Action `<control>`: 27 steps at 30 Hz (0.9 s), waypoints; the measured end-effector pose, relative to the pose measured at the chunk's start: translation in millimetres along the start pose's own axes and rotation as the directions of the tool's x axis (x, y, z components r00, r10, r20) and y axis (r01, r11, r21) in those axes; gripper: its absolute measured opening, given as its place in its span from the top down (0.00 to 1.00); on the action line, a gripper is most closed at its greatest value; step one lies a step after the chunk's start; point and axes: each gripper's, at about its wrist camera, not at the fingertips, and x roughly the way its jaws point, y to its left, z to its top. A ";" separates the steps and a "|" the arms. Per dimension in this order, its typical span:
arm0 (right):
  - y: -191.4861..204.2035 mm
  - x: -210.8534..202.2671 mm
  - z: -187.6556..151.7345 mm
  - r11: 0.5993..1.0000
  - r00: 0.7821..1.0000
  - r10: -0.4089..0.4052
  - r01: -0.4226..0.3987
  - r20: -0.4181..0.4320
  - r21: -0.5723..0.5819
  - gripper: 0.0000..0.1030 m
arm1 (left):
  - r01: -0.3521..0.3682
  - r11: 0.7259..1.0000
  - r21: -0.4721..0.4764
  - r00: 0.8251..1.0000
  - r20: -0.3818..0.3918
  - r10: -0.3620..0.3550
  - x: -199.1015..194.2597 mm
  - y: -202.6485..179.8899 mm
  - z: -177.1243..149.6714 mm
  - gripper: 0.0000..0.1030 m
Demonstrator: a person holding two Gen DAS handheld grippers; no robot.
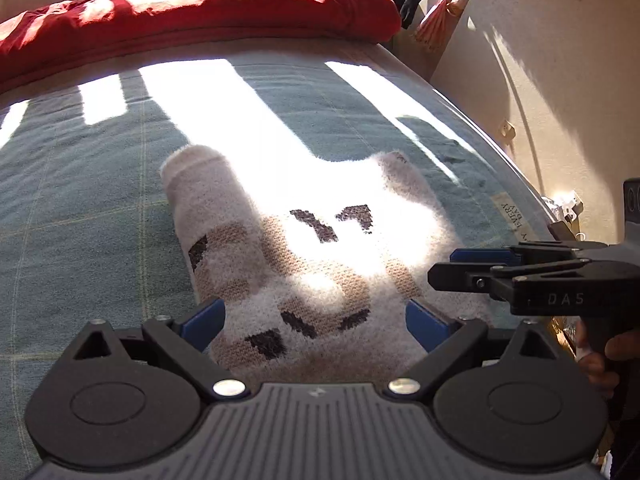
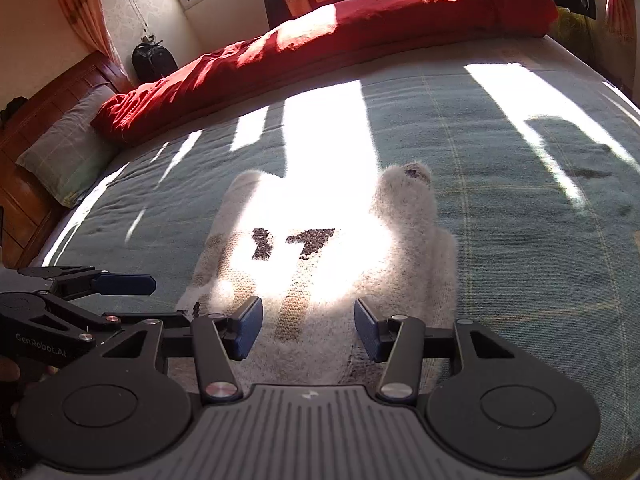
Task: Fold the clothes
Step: 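Lower both open grippers to the sweater bundle's end edge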
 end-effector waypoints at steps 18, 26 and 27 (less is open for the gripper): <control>-20.8 9.5 -26.0 0.999 0.998 0.032 -0.034 0.052 0.037 0.46 | 0.153 0.980 -0.126 0.986 -0.040 -0.159 53.2 -1.8 21.7 0.07; -21.5 9.9 -29.4 0.998 0.997 0.036 -0.038 0.066 0.040 0.46 | 0.190 0.964 -0.187 0.977 -0.066 -0.205 59.0 -8.7 -2.3 0.06; -21.1 9.8 -29.8 0.999 0.997 0.035 -0.037 0.067 0.037 0.46 | 0.200 0.956 -0.215 0.974 -0.061 -0.217 60.5 -4.9 -2.5 0.06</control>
